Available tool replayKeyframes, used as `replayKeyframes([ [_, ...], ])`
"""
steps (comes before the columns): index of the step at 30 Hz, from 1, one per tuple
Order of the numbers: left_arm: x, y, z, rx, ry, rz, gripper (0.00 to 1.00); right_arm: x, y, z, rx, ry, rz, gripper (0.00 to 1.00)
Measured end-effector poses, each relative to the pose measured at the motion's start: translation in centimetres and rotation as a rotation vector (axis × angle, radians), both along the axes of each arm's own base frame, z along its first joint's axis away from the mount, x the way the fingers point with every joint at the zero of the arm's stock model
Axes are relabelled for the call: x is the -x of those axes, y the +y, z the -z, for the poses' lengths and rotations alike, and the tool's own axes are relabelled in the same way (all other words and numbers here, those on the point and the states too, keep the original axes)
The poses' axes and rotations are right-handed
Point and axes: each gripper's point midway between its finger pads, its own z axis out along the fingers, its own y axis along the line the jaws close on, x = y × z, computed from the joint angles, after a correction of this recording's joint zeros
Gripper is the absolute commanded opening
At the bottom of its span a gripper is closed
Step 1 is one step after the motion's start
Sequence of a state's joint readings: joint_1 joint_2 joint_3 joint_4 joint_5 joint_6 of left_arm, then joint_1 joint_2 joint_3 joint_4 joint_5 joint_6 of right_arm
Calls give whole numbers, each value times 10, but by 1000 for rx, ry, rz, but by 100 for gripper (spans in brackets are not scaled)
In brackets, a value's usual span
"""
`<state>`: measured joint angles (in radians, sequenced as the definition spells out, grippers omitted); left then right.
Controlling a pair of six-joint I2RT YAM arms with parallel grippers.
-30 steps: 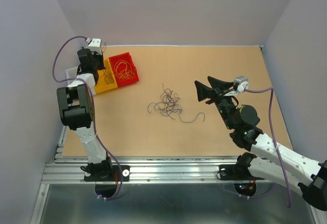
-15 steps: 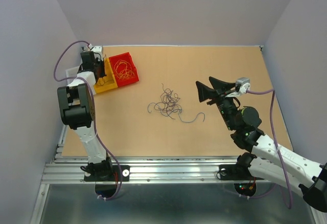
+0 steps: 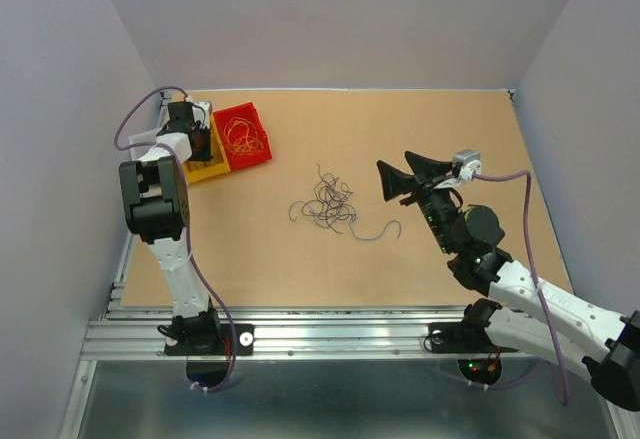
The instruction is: Untangle the cables
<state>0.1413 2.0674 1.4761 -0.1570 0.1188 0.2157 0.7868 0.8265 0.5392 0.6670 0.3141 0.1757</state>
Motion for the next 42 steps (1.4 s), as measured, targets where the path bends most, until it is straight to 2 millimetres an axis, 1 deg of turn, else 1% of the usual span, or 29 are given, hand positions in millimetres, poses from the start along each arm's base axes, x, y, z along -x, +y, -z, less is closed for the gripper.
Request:
replayKeyframes([
  [1,1,0,0,-1,7,0,27,-2,2,4,8,9,0,77],
  [2,2,0,0,-2,14,-2,32,-6,6,10,25,29,-1,77],
  [4,3,1,-1,-6,19,-4,40,-16,15,25,68,80,1,75],
  [6,5,2,-3,-11,25,-5,50,-27,27,39,118,139,-1,72],
  [7,6,2,-5,-10,28,-6,57,-36,37,47,148,180,-4,71],
  [10,8,1,-20,-20,15,-4,62,-51,53,64,204,264,-8,68],
  [13,8,6,-55,-54,-44,-13,65,-64,69,79,270,350,-13,68],
  [15,8,8,-74,-70,-83,-15,66,-68,75,95,320,404,-20,67],
  [17,9,9,-101,-87,-138,-18,66,-69,78,113,370,454,-28,64],
  [18,9,9,-109,-95,-156,-20,68,-68,79,124,398,482,-33,59],
  [19,9,9,-123,-104,-188,-20,68,-68,80,134,422,506,-38,57],
  [20,8,7,-131,-114,-210,-21,71,-68,80,144,445,527,-42,55],
  [21,8,1,-140,-126,-238,-15,73,-67,82,160,480,561,-52,55],
  [22,9,-10,-148,-134,-259,1,80,-67,83,171,504,587,-61,55],
  [23,10,-20,-151,-136,-271,17,84,-67,83,180,523,607,-64,55],
  [24,10,-38,-156,-130,-291,53,88,-67,85,192,547,633,-72,54],
  [25,11,-65,-161,-110,-314,106,95,-68,85,200,563,652,-73,54],
  [26,12,-83,-163,-95,-325,145,98,-71,87,214,584,681,-77,55],
  [27,12,-102,-165,-73,-340,184,98,-73,88,224,602,704,-75,55],
  [28,14,-130,-167,-41,-360,243,98,-76,88,233,612,723,-72,55],
  [30,20,-173,-170,3,-388,329,98,-85,85,253,633,777,-54,55],
  [31,22,-185,-170,19,-395,354,98,-89,82,258,636,794,-46,55],
  [32,28,-209,-173,50,-414,401,98,-95,78,265,636,814,-31,55],
  [33,32,-223,-175,76,-434,425,98,-99,75,268,633,826,-25,54],
  [35,41,-238,-177,121,-470,454,98,-110,72,274,626,848,-11,52],
  [37,50,-241,-179,145,-512,460,98,-122,70,280,617,864,2,45],
  [39,66,-236,-176,154,-552,460,98,-131,70,285,614,875,7,40],
  [41,80,-229,-169,146,-575,457,98,-135,71,292,620,889,0,40],
  [42,87,-226,-165,139,-589,457,98,-135,73,294,623,894,-6,36],
])
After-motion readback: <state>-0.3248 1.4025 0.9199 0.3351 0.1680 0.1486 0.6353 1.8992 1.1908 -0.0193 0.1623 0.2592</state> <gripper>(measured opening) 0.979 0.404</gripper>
